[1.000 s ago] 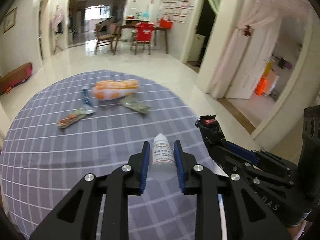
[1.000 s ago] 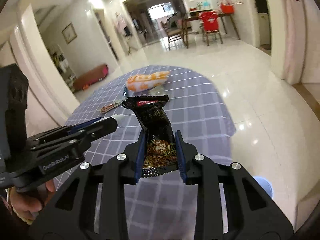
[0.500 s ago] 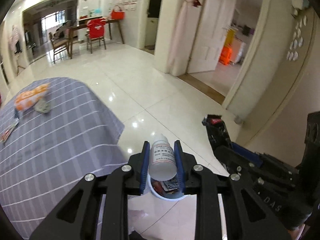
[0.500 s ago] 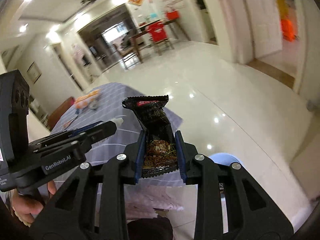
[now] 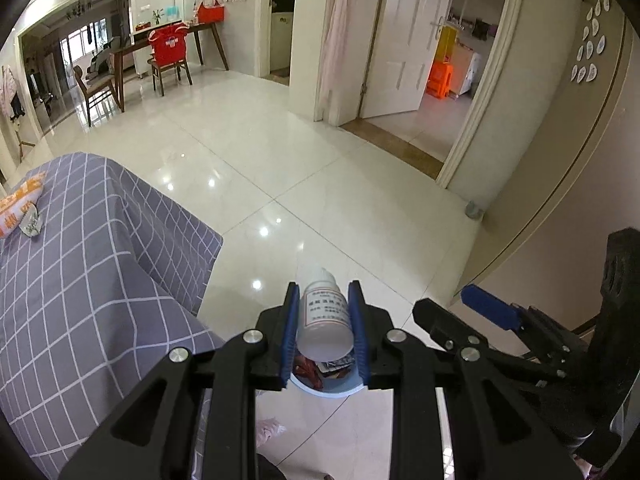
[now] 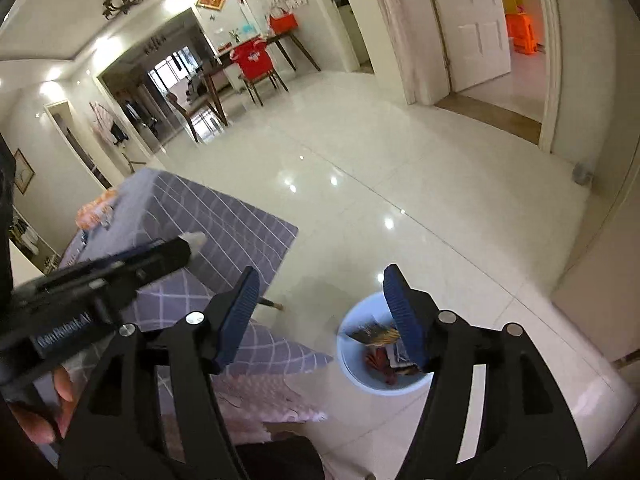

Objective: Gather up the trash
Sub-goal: 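Carry the bottle and black bag over the blue bin and open both tools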

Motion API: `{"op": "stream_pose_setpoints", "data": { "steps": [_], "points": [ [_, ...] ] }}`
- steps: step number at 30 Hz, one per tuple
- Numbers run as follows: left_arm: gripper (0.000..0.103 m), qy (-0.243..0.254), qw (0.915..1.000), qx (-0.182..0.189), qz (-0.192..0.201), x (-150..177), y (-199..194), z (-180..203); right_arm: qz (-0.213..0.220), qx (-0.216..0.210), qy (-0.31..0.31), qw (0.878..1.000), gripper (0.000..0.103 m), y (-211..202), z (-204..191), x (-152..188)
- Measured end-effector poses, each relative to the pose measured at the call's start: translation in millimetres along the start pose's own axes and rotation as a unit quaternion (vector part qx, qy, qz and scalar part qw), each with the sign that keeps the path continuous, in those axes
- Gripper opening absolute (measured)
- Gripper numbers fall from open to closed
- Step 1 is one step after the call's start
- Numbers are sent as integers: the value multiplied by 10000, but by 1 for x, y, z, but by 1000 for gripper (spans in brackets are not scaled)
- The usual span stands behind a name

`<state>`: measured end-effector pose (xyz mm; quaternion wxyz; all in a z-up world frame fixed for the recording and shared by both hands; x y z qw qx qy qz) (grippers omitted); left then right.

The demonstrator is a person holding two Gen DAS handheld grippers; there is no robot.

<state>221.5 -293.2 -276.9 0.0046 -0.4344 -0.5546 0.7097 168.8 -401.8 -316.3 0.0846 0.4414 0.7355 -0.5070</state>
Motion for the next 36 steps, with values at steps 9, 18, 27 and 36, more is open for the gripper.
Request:
{"op": "stream_pose_setpoints", "data": {
  "steps": [9, 18, 27, 36],
  "points": [
    [24, 89, 9999, 31, -117, 2, 14, 8, 61, -48, 178, 9998, 67, -11, 12, 0],
    [24, 255, 9995, 91, -173, -7, 27, 19, 223, -58, 355, 9991, 68, -23, 25, -9],
    [24, 371, 9990, 158, -181, -16, 38, 35, 373, 52, 452, 9983, 70, -31, 41, -15],
    [47, 575, 9981, 125, -188, -26, 44, 51, 586, 130, 589, 9965, 70, -42, 54, -21]
  ]
}}
Point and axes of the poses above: each gripper's, at about its wrist camera, not at the fingertips, and y roughly the way its jaws point, z to its right, x to its underside, the point moved 8 cm from there along y, roughly the way its jaws point, and after that the axes turned 8 degrees about y, right-handed, at the moved point
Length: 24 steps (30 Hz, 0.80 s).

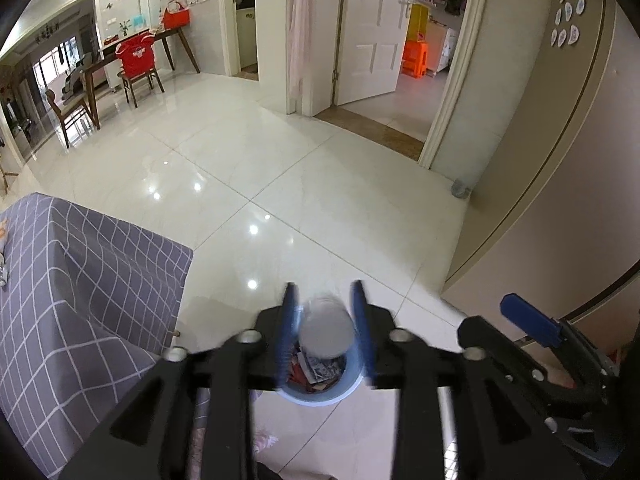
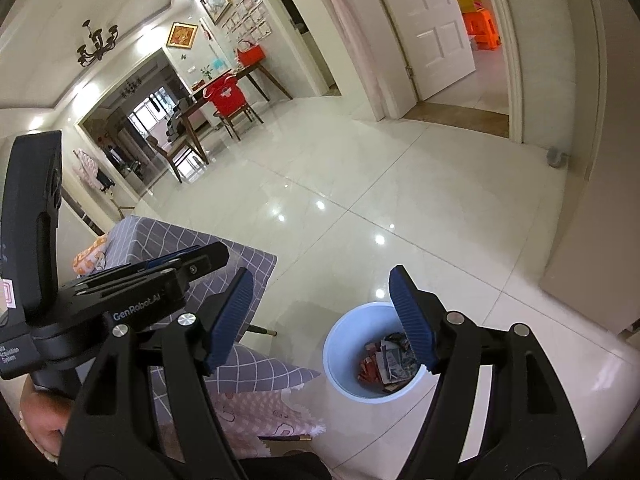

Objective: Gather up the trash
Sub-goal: 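Carry the bottle and black bag over the blue bin and open both tools, then move both tools back to the table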

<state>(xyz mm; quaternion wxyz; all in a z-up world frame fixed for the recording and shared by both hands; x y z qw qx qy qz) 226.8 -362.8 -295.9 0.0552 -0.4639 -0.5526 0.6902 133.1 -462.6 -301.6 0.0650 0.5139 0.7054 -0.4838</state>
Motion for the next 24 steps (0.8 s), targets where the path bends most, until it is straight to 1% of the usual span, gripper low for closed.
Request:
{"op": "stream_pose_setpoints", "data": {
  "steps": [1, 2, 3, 5, 8, 14, 16, 19, 21, 24],
  "points": [
    [64, -11, 9999, -146, -21, 1, 0, -2, 4, 9, 19, 10000, 70, 0, 1, 0],
    [74, -24, 9997, -263, 14, 1, -1, -4, 0, 2, 28, 10000, 71, 0, 0, 0],
    [75, -36, 9995, -291, 79, 2, -3, -6, -3, 7, 26, 10000, 71, -1, 0, 0],
    [75, -59, 9997, -252, 41, 3, -5, -7, -11, 10, 12, 10000, 71, -1, -1, 1],
    [75, -52, 9994, -339, 42, 6, -11, -10, -16, -23, 29, 10000, 71, -4, -2, 1],
    [75, -67, 9986, -492, 186, 7, -33, -15, -2, -95, -93, 9999, 71, -12, -19, 5],
    [75, -92, 9981, -553, 251, 11, -45, -24, 0, -149, -164, 9998, 71, -14, -30, 7],
    [76, -91, 9966, -765, 298, 21, -66, -47, -30, -267, -311, 9992, 71, -12, -55, 11],
    [77, -133, 9947, -961, 336, 28, -80, -67, -68, -390, -475, 9981, 71, -8, -81, 17],
    [78, -418, 9901, -1263, 441, 43, -109, -115, -144, -572, -756, 9954, 71, 3, -124, 27]
  ]
}}
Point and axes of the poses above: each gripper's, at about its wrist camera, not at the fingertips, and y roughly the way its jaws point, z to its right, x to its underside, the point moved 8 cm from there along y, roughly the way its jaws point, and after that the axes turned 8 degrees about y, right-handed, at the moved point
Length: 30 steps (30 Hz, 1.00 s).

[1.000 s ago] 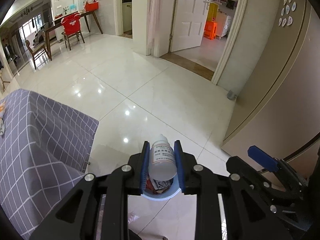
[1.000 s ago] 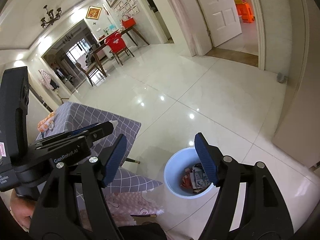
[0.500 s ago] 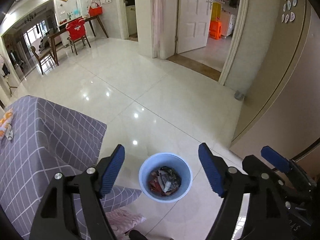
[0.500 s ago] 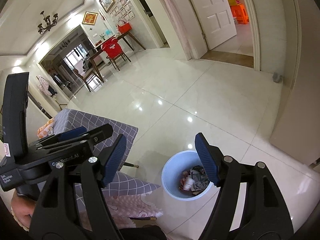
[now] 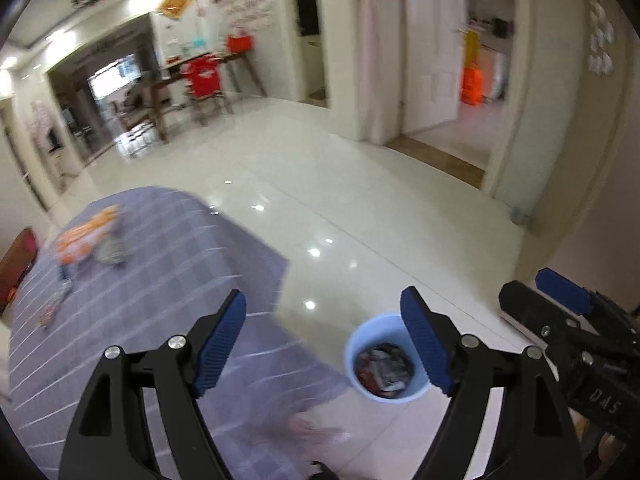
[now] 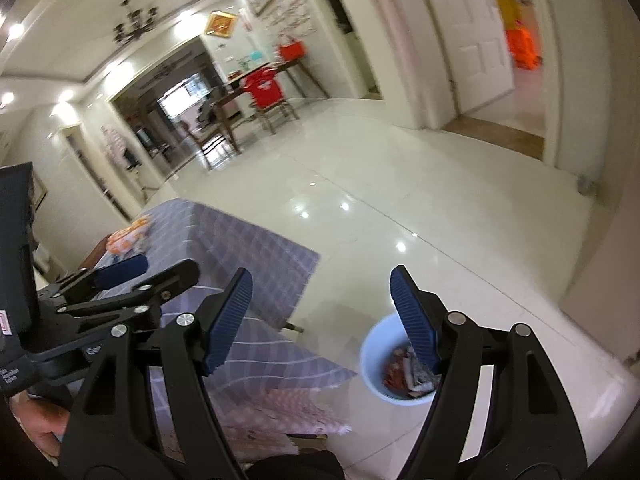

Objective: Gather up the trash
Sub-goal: 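Move both tools back to the table, then grasp the red-and-white candy wrapper with the left tool while the right grasps the green packet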

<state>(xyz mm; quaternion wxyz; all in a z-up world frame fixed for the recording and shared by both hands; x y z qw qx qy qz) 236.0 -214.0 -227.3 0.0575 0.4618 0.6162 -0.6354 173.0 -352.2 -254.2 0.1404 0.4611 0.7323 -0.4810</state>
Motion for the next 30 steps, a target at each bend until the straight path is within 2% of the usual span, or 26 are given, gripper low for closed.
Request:
{"op": "stream_pose_setpoints", "data": {
  "steps": [5, 11, 15, 18, 21, 24, 28, 30],
  "points": [
    [78, -476, 9978, -450, 118, 15, -20, -95, -264, -369, -650, 9969, 71, 37, -87, 6],
    [78, -1088, 9898, -909, -128, 52, -17, -214, -808, -606, -1519, 9832, 71, 101, -191, 26],
    [78, -1444, 9806, -1293, -291, 80, -7, -292, -1133, -630, -1956, 9721, 71, 143, -238, 41],
    [78, -1473, 9769, -1480, -449, 98, 7, -331, -1414, -620, -2161, 9641, 71, 179, -266, 52],
    [78, -1443, 9760, -1481, -685, 116, 23, -357, -1608, -618, -2234, 9594, 71, 206, -281, 57],
    [78, -1450, 9776, -1325, -752, 121, 34, -366, -1674, -525, -2368, 9556, 71, 229, -290, 59],
    [51, -1462, 9790, -1133, -856, 124, 46, -374, -1695, -512, -2509, 9517, 71, 252, -308, 58],
    [45, -1458, 9805, -1046, -796, 121, 51, -376, -1737, -477, -2532, 9505, 71, 262, -314, 58]
  ]
}}
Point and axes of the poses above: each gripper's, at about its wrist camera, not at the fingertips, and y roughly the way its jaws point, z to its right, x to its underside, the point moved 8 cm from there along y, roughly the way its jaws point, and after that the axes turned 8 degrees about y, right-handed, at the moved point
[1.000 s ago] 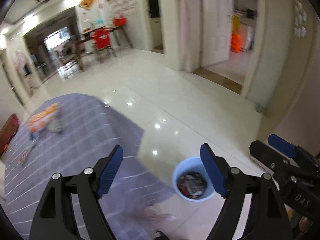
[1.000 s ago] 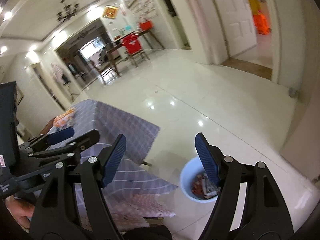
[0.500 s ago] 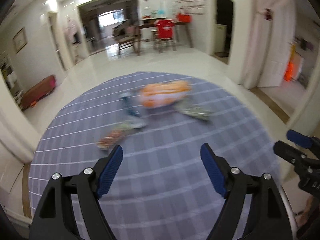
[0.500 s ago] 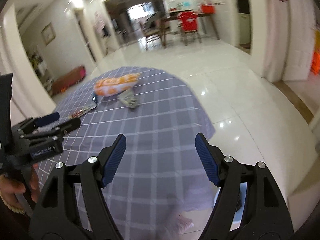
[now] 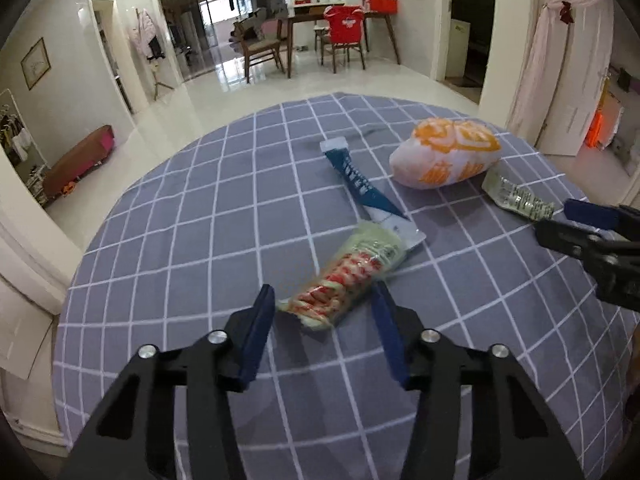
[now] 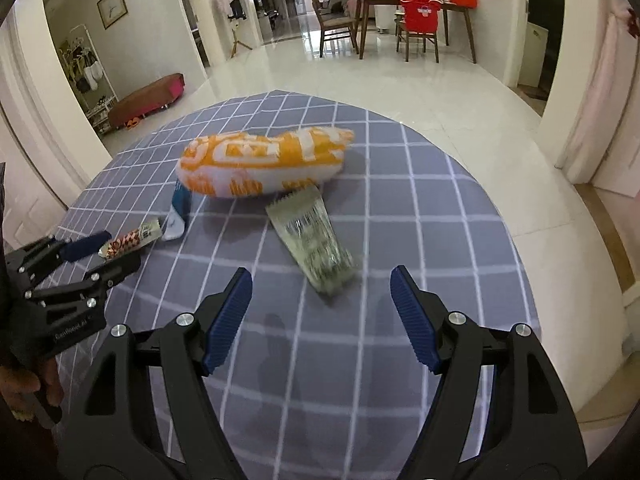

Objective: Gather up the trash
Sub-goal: 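Grasp the red-and-white candy wrapper with the left tool while the right grasps the green packet, then carry the candy wrapper and green packet over the blue bin and open both tools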

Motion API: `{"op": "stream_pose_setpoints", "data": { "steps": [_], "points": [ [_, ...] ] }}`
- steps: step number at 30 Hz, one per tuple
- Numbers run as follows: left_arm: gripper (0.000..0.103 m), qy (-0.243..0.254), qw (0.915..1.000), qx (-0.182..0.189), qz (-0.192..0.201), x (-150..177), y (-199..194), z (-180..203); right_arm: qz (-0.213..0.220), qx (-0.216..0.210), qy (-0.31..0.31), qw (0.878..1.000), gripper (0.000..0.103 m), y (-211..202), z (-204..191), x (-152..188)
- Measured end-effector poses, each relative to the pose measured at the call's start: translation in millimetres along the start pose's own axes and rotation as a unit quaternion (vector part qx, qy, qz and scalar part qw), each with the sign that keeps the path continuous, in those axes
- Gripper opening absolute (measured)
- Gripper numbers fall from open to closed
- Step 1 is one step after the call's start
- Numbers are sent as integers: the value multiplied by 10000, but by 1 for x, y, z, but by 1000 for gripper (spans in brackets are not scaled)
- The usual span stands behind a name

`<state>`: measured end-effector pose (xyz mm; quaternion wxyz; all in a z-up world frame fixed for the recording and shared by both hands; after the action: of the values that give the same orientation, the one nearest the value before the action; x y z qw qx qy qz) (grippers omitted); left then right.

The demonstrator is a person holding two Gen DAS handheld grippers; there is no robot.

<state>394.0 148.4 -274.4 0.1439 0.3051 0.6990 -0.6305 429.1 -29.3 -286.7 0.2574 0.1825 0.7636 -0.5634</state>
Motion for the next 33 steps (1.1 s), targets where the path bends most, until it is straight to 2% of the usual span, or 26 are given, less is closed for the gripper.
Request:
{"op": "stream_pose_setpoints", "data": {
  "steps": [1, 3, 4, 8, 10, 14, 22, 28, 33],
  "points": [
    [42, -17, 10000, 84, 5, -1, 1, 1, -35, -24, -20, 10000, 70, 5, -1, -2],
    [36, -47, 9998, 162, 38, -1, 2, 5, -31, 99, -164, 9998, 61, 10, -3, -6],
    [33, -50, 9998, 182, 53, -2, 3, 7, -20, 201, -246, 9995, 50, 11, -3, -8],
    [24, -52, 9998, 178, 57, -3, 3, 11, -40, 294, -362, 9989, 24, 13, 0, -10],
    [23, -65, 9998, 159, 41, -3, 2, 16, -76, 163, -339, 9993, 19, 10, 0, -6],
    [22, -422, 9984, 368, 42, 5, -9, 21, -71, 0, -288, 9996, 15, -4, 2, 7],
    [22, -750, 9941, 651, 440, 17, -64, 54, 194, -647, 73, 9977, 15, -64, 3, 37],
    [22, -469, 9928, 854, 697, 7, -102, 121, 622, -923, 383, 9930, 15, -135, 29, 62],
    [22, -26, 9892, 1191, 850, -2, -126, 203, 1071, -773, 1008, 9861, 15, -197, 97, 93]
  ]
}}
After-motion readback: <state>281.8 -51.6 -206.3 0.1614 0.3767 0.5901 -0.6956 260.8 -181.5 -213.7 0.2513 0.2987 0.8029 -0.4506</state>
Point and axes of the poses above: each gripper's, at about its wrist camera, not at the fingertips, and y roughly the way its jaws point, z to its right, x to its underside, the point moved 8 cm from there along y, roughly the way its jaws point, and after that the axes turned 8 degrees about y, right-handed, at the moved point
